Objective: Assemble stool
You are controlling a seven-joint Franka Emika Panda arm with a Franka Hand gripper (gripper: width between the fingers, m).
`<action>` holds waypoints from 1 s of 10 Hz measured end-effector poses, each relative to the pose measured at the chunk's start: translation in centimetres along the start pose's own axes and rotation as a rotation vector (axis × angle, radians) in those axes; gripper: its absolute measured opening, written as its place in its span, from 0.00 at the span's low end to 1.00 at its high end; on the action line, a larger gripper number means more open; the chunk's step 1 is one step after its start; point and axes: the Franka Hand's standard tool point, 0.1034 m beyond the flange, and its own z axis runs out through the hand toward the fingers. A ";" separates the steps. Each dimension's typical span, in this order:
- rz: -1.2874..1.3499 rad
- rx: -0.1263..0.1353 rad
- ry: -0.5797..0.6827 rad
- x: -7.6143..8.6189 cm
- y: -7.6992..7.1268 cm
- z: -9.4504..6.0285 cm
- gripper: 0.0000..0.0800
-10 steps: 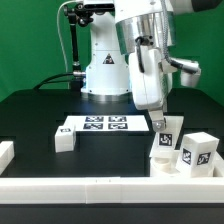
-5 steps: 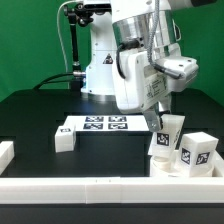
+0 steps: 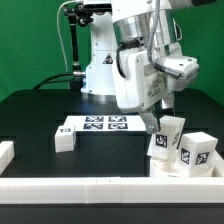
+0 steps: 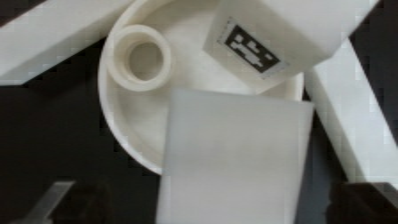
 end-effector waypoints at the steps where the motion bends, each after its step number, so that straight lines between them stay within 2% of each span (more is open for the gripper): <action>1: -0.024 0.002 -0.007 -0.4 -0.1 -0.6 0.81; 2: -0.053 0.008 -0.015 -0.7 -0.2 -1.3 0.81; 6: -0.151 0.004 -0.008 -0.5 -0.1 -0.8 0.81; 8: -0.435 -0.045 0.044 -1.0 0.6 -0.5 0.81; 10: -0.634 -0.051 0.058 -1.9 1.1 -0.4 0.81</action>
Offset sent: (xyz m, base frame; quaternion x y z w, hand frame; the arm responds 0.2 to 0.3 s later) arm 0.0000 0.0000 0.0000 0.0000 0.0000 0.0000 1.0000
